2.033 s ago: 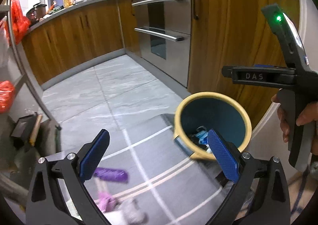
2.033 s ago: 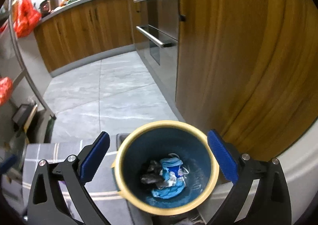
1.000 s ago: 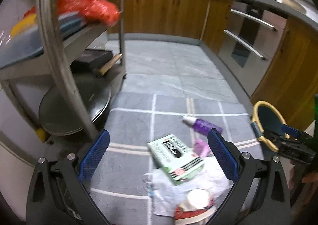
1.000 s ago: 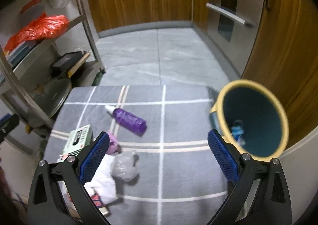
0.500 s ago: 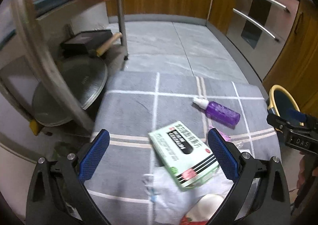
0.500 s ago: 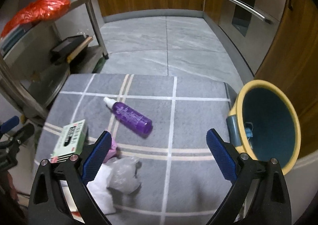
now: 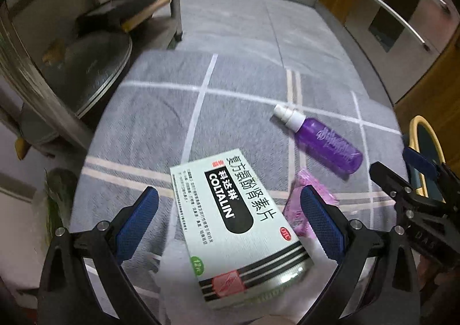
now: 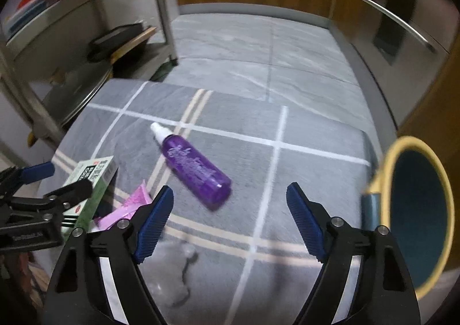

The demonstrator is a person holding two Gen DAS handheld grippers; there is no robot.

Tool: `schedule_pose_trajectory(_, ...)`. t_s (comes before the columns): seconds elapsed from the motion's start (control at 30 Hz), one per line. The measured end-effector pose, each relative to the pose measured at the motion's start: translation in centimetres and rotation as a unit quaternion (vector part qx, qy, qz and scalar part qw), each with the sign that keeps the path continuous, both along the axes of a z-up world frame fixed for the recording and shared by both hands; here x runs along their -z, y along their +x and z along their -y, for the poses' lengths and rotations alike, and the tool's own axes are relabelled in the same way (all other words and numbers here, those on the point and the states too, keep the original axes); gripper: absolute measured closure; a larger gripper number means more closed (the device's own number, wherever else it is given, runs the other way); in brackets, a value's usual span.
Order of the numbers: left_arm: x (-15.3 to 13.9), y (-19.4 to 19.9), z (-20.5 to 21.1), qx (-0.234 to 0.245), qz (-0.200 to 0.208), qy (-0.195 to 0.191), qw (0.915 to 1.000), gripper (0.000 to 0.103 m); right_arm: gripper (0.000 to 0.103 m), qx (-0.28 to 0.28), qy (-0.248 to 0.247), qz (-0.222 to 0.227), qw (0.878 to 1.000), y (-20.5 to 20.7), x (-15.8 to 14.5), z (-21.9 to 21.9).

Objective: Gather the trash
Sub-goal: 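Grasp the purple spray bottle with the right gripper while the left gripper grasps the green medicine box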

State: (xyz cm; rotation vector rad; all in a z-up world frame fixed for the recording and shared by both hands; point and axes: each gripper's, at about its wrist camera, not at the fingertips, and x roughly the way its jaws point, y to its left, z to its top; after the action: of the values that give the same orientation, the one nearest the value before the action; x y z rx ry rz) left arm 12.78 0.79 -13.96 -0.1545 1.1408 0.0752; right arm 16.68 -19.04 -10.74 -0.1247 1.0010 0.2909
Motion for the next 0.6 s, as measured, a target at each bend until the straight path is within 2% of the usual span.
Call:
schedule_pose_trajectory(0.17, 1.4, 0.7, -0.1, -0.009, -0.027, -0.010, 0.9995, 0.006, 0.023, -0.042, -0.017, 0.000, 0.999, 1.3, 1.6, -1.9)
schedule_pose_trajectory(0.3, 2.3, 1.1, -0.4, -0.010, -0.043, -0.018, 0.9989, 0.015, 0.026, -0.057, -0.019, -0.013, 0.998, 2.6, 2.9, -2.6)
schedule_pose_trajectory(0.4, 2.6, 1.3, -0.9, -0.019, -0.047, -0.030, 0.9983, 0.019, 0.031, -0.067, -0.016, -0.023, 0.997, 3.3, 3.6, -3.0)
schedule_pose_trajectory(0.53, 2.6, 1.4, -1.3, -0.020, -0.044, -0.034, 0.9983, 0.024, 0.049, -0.081, -0.014, -0.031, 0.996, 3.8, 4.1, -3.5)
schedule_pose_trajectory(0.6, 2.9, 1.4, -1.3, -0.017, -0.046, -0.032, 0.9983, 0.025, 0.051, -0.083, -0.015, -0.031, 0.996, 3.8, 4.2, -3.5)
